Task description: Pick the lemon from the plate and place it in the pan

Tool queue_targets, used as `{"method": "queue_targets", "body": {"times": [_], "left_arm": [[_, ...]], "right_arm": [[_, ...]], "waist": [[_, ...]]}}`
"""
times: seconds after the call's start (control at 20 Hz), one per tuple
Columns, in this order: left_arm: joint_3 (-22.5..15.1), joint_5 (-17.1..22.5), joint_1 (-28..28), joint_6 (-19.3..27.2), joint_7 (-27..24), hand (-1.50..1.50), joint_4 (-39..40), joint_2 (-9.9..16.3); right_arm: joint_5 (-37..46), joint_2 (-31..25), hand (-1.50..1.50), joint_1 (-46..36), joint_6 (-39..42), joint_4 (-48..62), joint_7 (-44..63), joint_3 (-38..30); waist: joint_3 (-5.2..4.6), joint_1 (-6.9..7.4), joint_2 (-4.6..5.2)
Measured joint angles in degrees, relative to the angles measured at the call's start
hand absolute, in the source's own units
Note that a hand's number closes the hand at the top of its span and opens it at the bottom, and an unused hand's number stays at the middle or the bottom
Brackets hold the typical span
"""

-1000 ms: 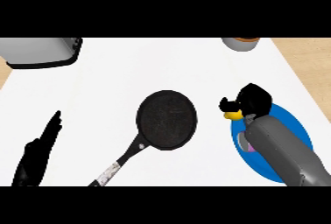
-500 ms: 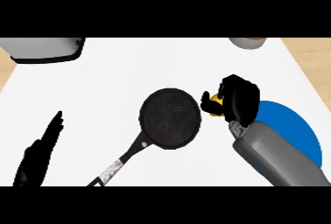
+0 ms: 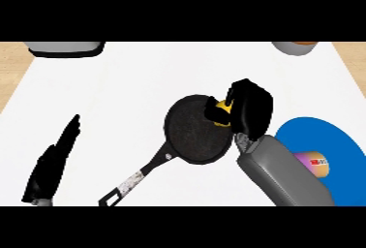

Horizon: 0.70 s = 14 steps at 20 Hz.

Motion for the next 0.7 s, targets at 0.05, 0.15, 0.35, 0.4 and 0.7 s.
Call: {"method": "queue_targets", "body": {"times": [0.05, 0.15, 0.35, 0.4, 0.7], "left_arm": [[0.09, 0.1, -0.33, -0.17, 0.12, 0.0, 0.0, 0.04], [-0.5, -0.38, -0.53, -0.04, -0.08, 0.0, -0.13, -0.47], [-1.0, -0.76, -1.89, 0.01, 0.6, 0.0, 0.17, -1.25], [-0.68, -0.4, -1.57, -0.51, 0.53, 0.0, -0.29, -0.84], [-1.18, -0.42, -2.39, -1.18, 0.14, 0.0, 0.13, -1.18]], "right_arm": [[-0.12, 1.48, 1.5, -0.42, -0.68, 2.4, -0.77, -1.22], [-0.48, 4.16, 1.5, -1.62, -1.95, 7.5, -2.37, -3.58], [-2.61, 8.21, 1.5, -5.83, -4.42, 20.03, -5.74, -8.05], [-3.18, 8.91, 1.5, -6.73, -4.99, 23.2, -6.74, -8.87], [-15.37, 10.9, -1.5, -9.09, -8.37, 32.85, -12.65, -14.59]], "waist": [[0.01, 0.35, 0.13], [0.03, 0.85, 0.31], [0.05, 1.67, 0.63], [0.05, 1.86, 0.65], [0.16, 3.36, 1.22]]}}
